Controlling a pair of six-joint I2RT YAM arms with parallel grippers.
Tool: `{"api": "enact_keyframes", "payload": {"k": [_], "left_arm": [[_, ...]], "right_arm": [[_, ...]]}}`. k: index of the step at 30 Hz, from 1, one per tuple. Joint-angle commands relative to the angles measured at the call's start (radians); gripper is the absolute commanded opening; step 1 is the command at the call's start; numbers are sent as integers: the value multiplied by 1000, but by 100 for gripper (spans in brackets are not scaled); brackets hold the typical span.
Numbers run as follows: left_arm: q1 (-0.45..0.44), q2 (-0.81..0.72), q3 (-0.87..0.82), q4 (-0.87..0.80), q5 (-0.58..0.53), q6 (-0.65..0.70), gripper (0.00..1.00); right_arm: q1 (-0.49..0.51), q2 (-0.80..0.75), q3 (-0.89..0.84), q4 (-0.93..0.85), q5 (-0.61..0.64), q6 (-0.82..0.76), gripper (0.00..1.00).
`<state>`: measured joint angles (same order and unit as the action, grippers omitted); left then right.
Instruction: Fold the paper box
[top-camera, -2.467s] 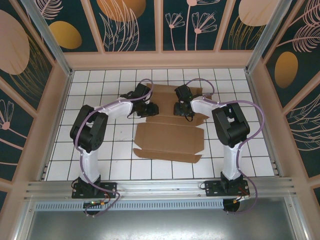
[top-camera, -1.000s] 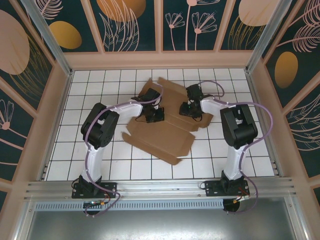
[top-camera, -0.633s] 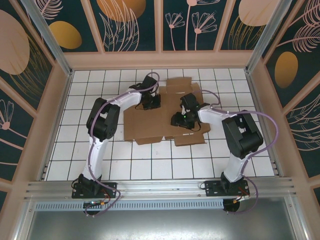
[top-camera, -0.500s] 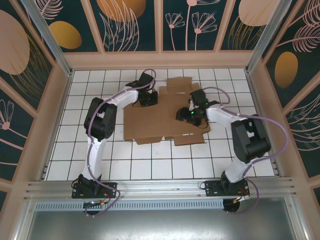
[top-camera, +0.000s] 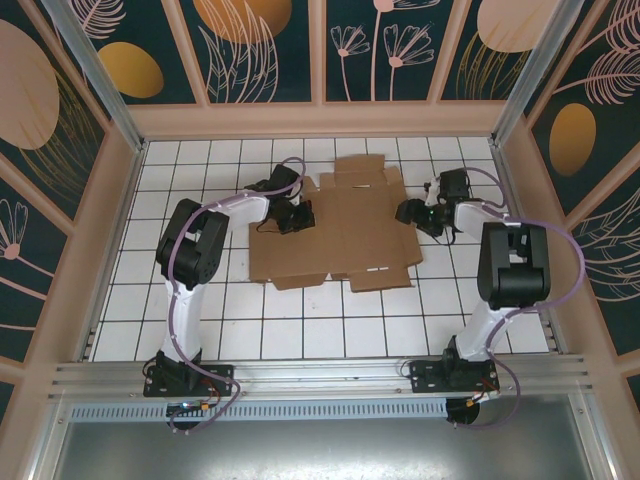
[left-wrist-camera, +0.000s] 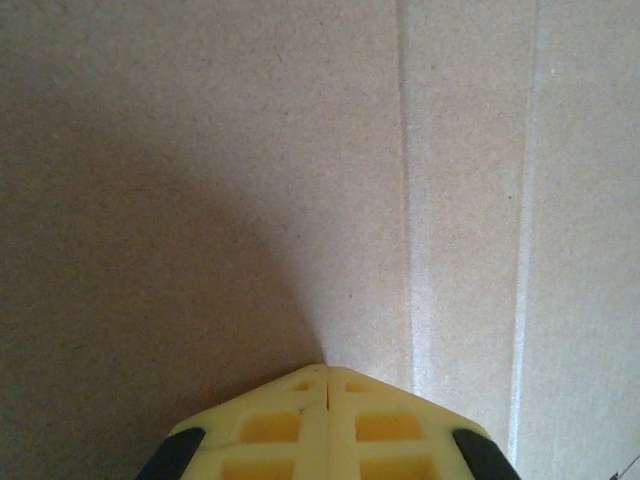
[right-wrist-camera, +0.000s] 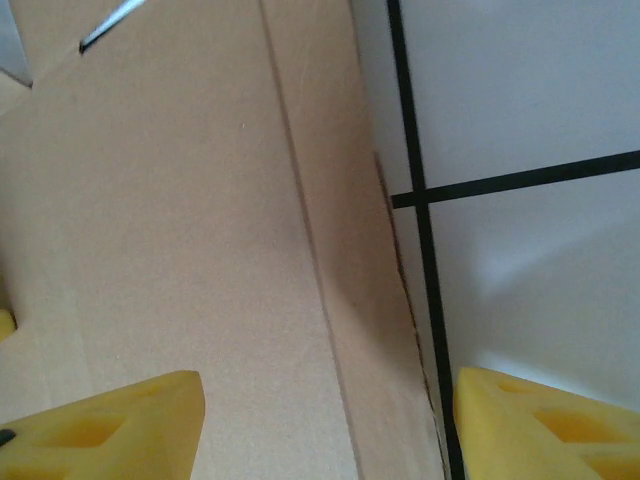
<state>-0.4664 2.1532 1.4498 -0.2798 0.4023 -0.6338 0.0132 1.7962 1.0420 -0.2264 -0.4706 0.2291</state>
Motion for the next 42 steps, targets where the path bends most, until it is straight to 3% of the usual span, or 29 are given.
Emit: {"api": "enact_keyframes", "payload": {"k": [1, 12, 15, 22, 26, 30, 36, 42], "left_arm": [[-5, 17, -42, -7, 0, 4, 0], [18, 10, -53, -53, -46, 43, 0], [28, 8, -57, -66, -58, 56, 0], [41, 7, -76, -82, -77, 81, 0], [42, 29, -81, -81, -62, 86, 0], [43, 41, -91, -77, -54, 92, 0], [45, 42, -117, -45, -13, 94, 0], [46, 42, -138, -11, 56, 95, 0]], "right_arm": [[-36, 54, 45, -1, -128, -56, 64], [-29, 92, -75, 58, -404, -26, 45], [-30, 98, -94, 62, -391, -29, 43], [-30, 109, -50, -18, -194, -44, 35], [-14, 181, -53, 1, -286, -22, 34], [-3, 215, -69, 39, -342, -1, 21], [-70, 154, -165, 165, -443, 92, 7], [-84, 123, -270, 379, -635, 241, 8]]}}
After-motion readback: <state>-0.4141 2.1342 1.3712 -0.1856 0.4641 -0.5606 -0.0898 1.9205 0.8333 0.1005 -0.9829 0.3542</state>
